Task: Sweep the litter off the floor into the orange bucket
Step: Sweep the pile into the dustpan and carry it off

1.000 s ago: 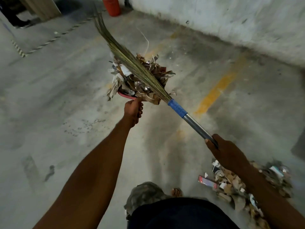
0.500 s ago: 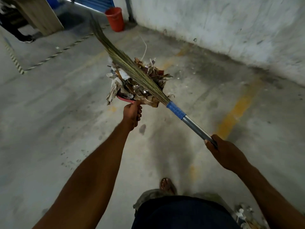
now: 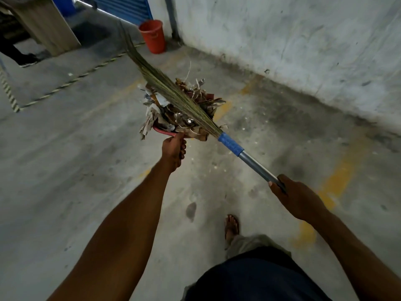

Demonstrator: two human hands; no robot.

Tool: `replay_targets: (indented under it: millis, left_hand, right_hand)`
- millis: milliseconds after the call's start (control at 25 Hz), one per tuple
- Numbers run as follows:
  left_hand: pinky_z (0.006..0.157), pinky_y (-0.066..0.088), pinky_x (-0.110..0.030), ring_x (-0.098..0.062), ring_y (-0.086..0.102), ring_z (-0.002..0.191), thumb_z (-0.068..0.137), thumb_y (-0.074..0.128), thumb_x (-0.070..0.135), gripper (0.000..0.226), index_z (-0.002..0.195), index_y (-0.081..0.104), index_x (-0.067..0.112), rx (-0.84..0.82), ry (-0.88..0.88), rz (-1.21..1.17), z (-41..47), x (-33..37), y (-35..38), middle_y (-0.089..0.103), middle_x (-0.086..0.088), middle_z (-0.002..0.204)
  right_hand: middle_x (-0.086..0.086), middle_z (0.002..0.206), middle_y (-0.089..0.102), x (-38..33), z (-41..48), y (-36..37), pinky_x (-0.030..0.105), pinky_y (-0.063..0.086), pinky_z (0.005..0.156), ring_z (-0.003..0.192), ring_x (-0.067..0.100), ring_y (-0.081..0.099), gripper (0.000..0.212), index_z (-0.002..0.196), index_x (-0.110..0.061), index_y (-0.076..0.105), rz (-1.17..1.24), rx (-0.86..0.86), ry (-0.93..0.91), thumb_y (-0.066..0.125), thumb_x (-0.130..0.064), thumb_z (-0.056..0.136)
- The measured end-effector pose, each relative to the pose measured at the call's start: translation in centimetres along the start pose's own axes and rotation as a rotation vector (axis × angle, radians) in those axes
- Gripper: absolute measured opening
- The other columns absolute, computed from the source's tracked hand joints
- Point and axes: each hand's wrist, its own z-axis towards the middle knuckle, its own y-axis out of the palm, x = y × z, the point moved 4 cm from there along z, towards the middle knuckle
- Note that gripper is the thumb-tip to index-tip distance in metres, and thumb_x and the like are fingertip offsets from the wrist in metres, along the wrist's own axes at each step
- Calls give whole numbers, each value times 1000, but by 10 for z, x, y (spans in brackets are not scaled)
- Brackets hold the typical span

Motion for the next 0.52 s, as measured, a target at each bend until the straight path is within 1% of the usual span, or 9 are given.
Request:
replay_targets:
  millis: [40,160,280,360,440,520]
  left_hand:
    - [43,25,-23,-13,33,44,95,67,29,29,76,61,7,14,5,-6,29,14,4,46,-2,58]
    - [42,25,-21,-11,33,42,98,65,28,27,79,63,8,18,12,-38,111,60,17,47,-2,59]
    - [41,25,-21,-12,34,42,97,66,29,28,79,62,8,83,-4,-44,185,103,15,48,-3,61]
    - [40,25,-19,-11,35,42,97,66,31,29,77,63,9,86,-6,-38,241,132,11,49,-3,61]
    - [40,26,-18,-11,35,42,98,66,32,31,77,63,10,95,-13,-41,299,157,4,49,-2,60]
    - [39,26,-18,-10,35,41,98,65,33,32,75,61,11,80,-7,-44,360,184,-6,48,-1,59]
  right_hand:
    - [1,57,50,-4,35,-4,40,40,46,46,19,50,35,93,-28,42,-7,-8,-5,36,-61,100]
    - [-3,59,50,-16,143,-17,35,40,47,49,18,51,35,96,-26,45,-17,-31,-19,37,-59,102]
    - [-4,61,53,-41,238,-38,36,45,49,54,24,57,35,95,-26,44,-25,-25,-38,37,-60,102]
    - [-4,62,53,-59,303,-39,36,43,50,58,27,60,32,94,-26,44,-51,-41,-32,40,-56,104]
    - [-4,62,54,-80,365,-38,36,43,50,57,25,60,33,95,-24,45,-43,-57,-36,39,-56,104]
    - [-3,62,55,-104,428,-30,36,44,49,54,21,58,35,97,-23,46,-38,-54,-52,39,-57,104]
